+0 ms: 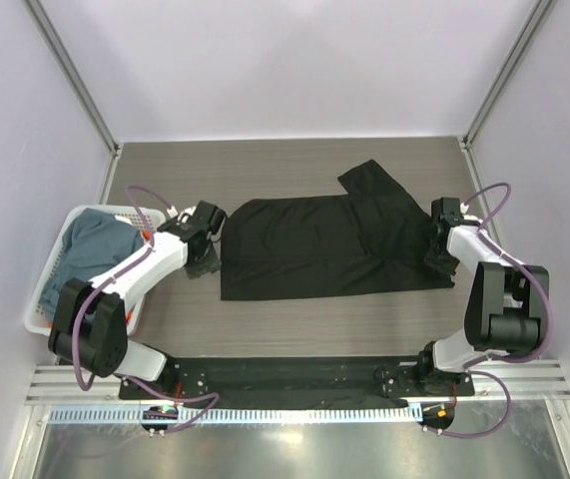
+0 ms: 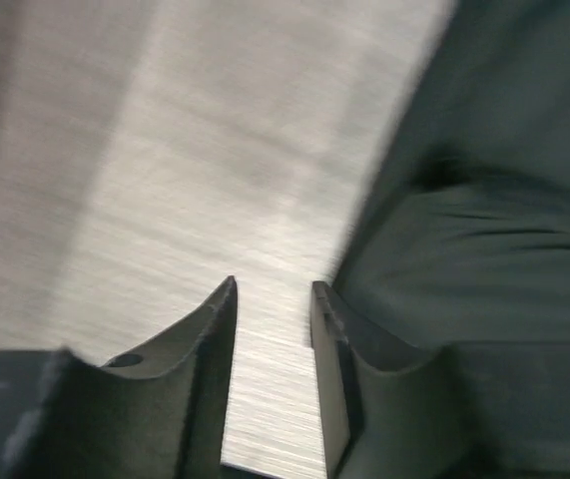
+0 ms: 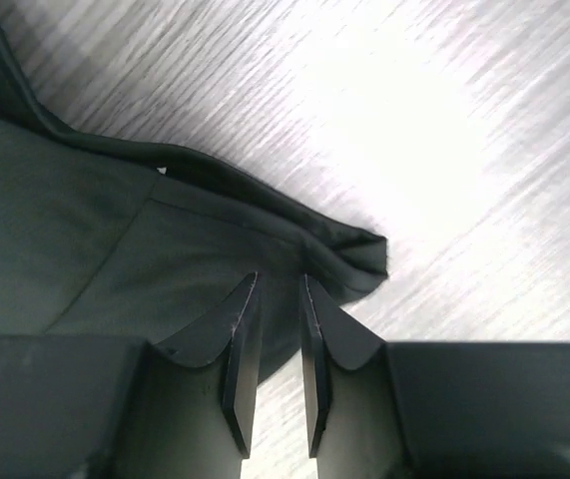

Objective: Fold and stack the t-shirts
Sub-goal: Fold the tshirt

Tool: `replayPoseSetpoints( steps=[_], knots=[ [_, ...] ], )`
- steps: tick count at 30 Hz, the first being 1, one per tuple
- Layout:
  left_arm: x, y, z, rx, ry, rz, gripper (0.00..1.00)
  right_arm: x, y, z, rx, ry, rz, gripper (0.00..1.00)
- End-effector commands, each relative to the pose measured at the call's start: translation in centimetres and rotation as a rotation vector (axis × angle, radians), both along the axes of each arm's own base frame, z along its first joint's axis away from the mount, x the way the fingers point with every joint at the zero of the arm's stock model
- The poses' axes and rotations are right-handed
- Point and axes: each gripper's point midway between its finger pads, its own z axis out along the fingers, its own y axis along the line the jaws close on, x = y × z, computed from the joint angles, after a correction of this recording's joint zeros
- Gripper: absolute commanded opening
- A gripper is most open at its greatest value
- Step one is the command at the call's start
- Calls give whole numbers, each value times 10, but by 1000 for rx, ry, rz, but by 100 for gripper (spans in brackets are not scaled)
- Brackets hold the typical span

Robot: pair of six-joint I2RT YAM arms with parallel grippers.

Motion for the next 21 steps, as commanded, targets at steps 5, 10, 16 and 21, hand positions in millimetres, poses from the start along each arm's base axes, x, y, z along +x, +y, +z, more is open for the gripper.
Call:
replayPoseSetpoints(
  steps=[5,10,16,21],
  knots=[
    [69,-37,72,-134,-195,-140,46,21,0,46,-5,-145,-12,29],
    [120,-41,77,-188,-161,-199,50,48,15,74,67,-237,92,39],
    [165,-44,45,-235,-82,-228,50,128,54,84,246,-347,364,42],
    [191,-41,27,-192,-59,-177,48,204,56,84,261,-388,457,43]
  ],
)
